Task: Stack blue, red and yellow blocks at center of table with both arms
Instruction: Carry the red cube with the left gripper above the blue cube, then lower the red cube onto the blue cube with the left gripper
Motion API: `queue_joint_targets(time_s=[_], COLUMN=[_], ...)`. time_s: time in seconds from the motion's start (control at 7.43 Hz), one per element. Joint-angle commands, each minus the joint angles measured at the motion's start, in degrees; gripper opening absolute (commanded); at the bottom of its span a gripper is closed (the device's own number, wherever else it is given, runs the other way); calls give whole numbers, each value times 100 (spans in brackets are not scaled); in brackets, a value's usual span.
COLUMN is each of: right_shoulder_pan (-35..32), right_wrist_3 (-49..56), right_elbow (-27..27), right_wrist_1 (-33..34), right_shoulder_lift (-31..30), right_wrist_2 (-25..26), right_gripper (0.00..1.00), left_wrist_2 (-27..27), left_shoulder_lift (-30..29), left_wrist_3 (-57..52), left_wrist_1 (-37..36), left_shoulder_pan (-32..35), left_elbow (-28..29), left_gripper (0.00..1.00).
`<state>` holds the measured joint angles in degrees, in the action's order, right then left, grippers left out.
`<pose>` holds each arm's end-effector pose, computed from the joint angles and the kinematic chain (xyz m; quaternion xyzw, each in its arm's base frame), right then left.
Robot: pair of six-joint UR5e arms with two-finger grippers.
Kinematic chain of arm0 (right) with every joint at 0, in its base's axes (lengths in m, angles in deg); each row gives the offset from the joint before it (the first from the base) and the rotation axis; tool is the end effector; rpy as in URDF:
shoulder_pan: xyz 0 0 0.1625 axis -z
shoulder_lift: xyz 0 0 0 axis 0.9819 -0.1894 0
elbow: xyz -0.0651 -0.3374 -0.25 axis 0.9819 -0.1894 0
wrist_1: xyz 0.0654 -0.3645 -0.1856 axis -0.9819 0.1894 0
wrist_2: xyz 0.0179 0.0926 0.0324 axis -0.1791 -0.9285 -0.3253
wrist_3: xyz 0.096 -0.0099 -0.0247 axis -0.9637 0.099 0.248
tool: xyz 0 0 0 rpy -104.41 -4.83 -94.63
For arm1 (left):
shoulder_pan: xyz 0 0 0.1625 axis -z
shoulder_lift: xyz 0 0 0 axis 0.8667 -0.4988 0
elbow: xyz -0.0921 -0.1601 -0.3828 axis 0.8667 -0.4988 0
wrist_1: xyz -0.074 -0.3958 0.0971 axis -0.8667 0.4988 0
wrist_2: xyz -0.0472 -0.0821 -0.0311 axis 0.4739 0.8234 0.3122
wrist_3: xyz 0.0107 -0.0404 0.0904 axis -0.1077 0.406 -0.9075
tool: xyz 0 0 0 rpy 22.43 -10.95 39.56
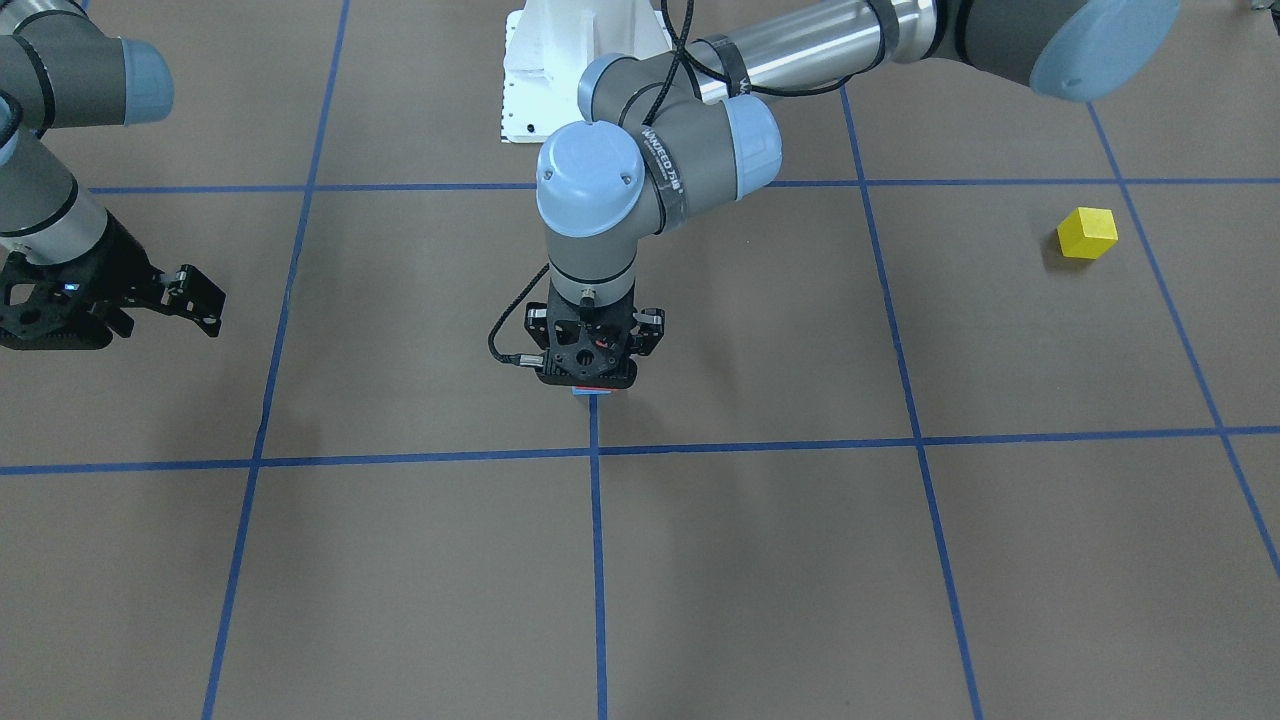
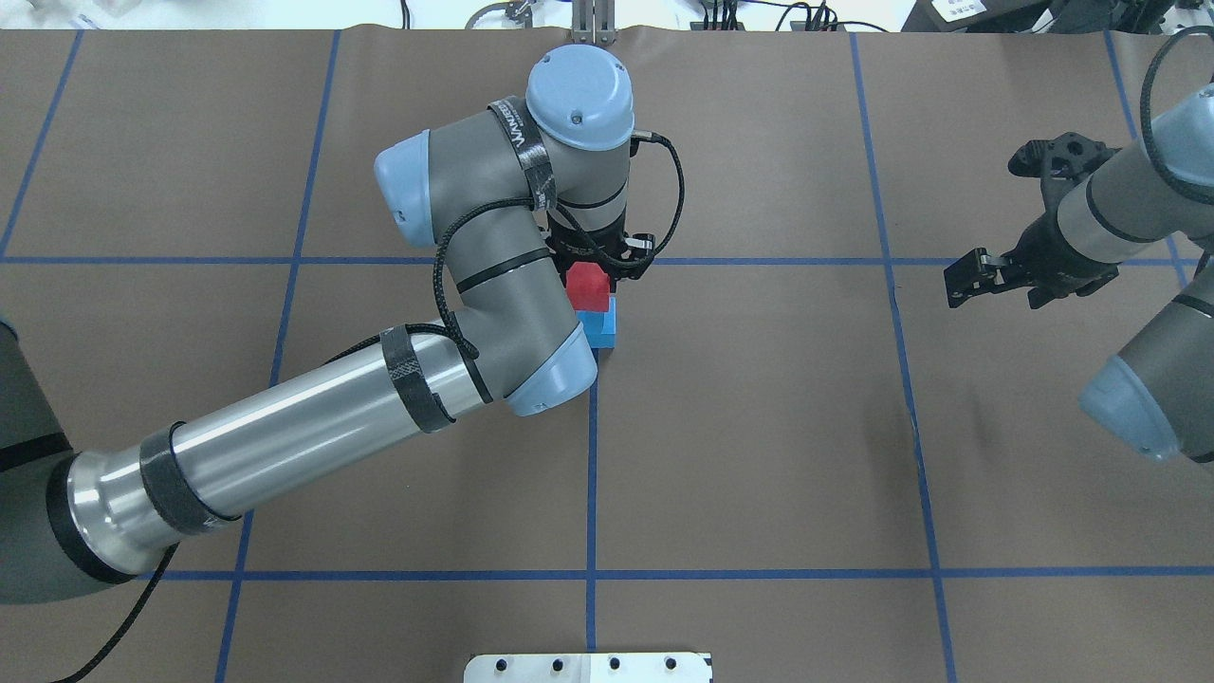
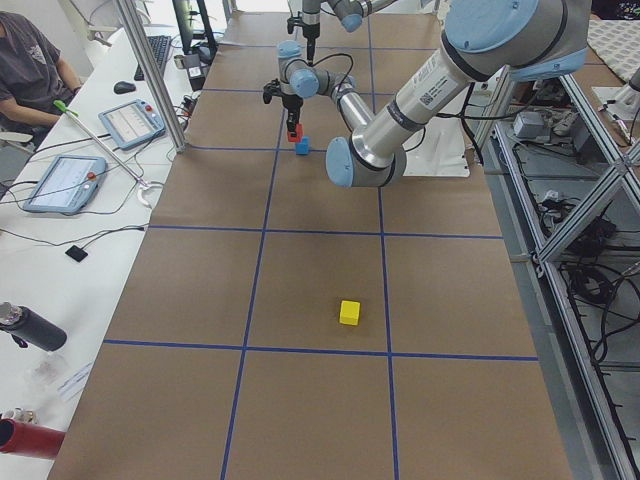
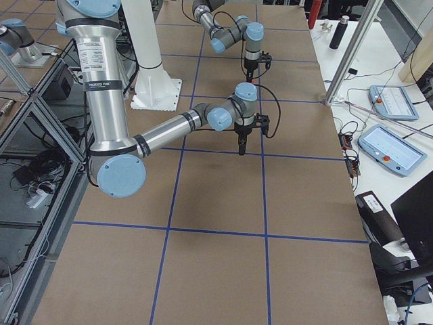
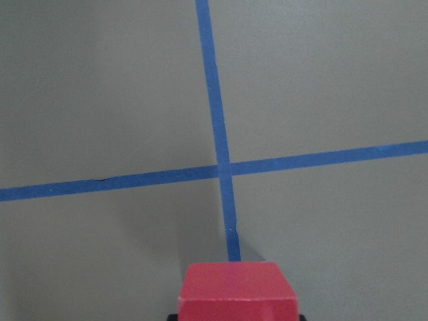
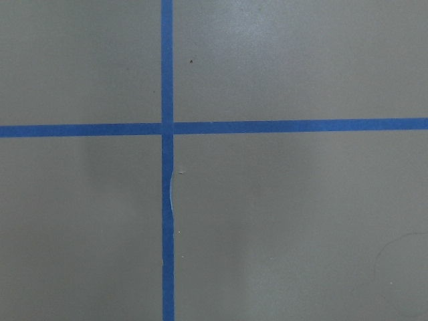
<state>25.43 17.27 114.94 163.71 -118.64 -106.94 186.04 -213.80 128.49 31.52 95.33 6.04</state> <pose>-0.2557 -0.4830 0.4407 0.0145 -0.3729 0.0199 0.9275 0.5930 -0.5343 0.1184 0.0277 0.3911 0.0318 0.9194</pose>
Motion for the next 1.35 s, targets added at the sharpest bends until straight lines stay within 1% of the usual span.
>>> queue_joint_targets(time_s=[0.0, 1.21], right_shoulder_pan=[4, 4], right_wrist_3=[-5, -14], right_elbow=[-9, -18], right_wrist_1=[0, 0], right_shoulder_lift=[25, 51], right_wrist_2=[7, -2], right_gripper=[99, 99], left_wrist_2=[-4, -22], left_shoulder_lift=[-4, 32], left_wrist_3=[244, 297], left_wrist_1=[-6, -6], left_shoulder_pan=[-10, -115], left_elbow=[-7, -15], left_gripper=[0, 0])
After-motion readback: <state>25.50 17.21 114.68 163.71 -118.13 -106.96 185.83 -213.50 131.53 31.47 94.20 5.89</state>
